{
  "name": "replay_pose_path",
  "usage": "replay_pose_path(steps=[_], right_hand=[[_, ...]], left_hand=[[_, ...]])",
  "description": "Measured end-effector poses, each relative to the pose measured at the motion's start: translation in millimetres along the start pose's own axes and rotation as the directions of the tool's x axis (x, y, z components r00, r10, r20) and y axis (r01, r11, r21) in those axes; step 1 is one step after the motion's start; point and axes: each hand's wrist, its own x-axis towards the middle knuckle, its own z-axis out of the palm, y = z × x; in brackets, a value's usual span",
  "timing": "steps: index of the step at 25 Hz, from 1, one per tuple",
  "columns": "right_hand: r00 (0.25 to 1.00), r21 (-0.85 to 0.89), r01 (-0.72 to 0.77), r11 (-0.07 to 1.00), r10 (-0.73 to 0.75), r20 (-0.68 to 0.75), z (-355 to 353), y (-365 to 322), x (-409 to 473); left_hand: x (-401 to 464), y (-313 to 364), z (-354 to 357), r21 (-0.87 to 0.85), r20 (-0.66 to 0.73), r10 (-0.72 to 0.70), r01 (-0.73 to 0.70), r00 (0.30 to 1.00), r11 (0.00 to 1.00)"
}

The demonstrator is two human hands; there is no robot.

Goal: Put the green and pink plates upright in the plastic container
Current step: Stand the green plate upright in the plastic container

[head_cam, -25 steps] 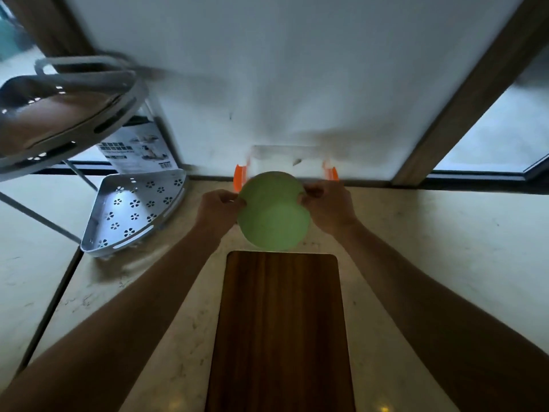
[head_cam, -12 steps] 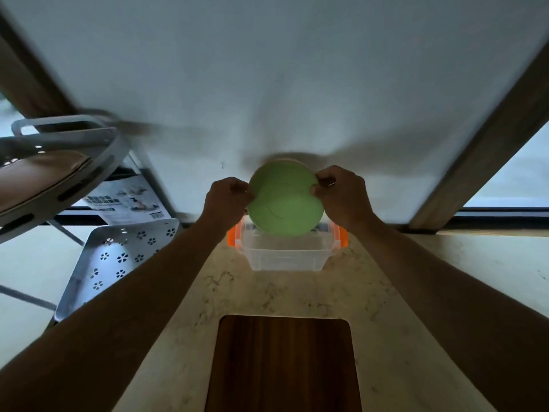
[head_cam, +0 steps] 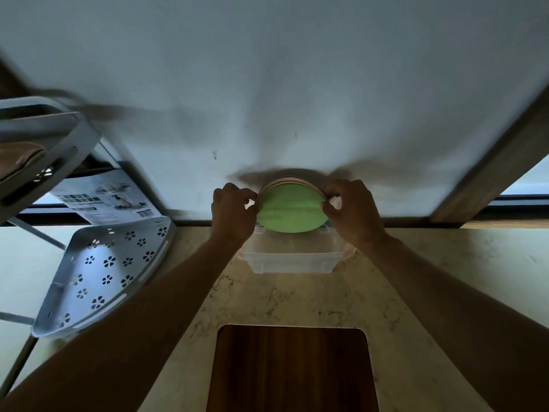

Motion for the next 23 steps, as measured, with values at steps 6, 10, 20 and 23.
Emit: replay_pose_path(steps=[6, 10, 20, 23], right_hand=[[0.997, -0.168, -0.033, 0.985, 0.021, -0.073, 13, 4, 0], [0.996, -0.199, -0.063, 0.978, 0.049, -0.078, 15, 4, 0], [0.997, -0.258, -0.067, 0.964, 0.053, -0.059, 11, -1, 0], [0.998, -0.293, -0.061, 0.954, 0.055, -0.026, 7, -3, -1]], left_hand=[[-2, -3, 13, 0.127, -0.067, 0.059, -0.051, 0.996, 0.991], [0, -3, 15, 0.157, -0.056, 0.033, -0.024, 0.998, 0.987], [-1, -6, 16, 0.174, -0.064, 0.016, -0.005, 0.998, 0.985], [-2, -6, 11, 0.155, -0.049, 0.007, 0.001, 0.999, 0.988]])
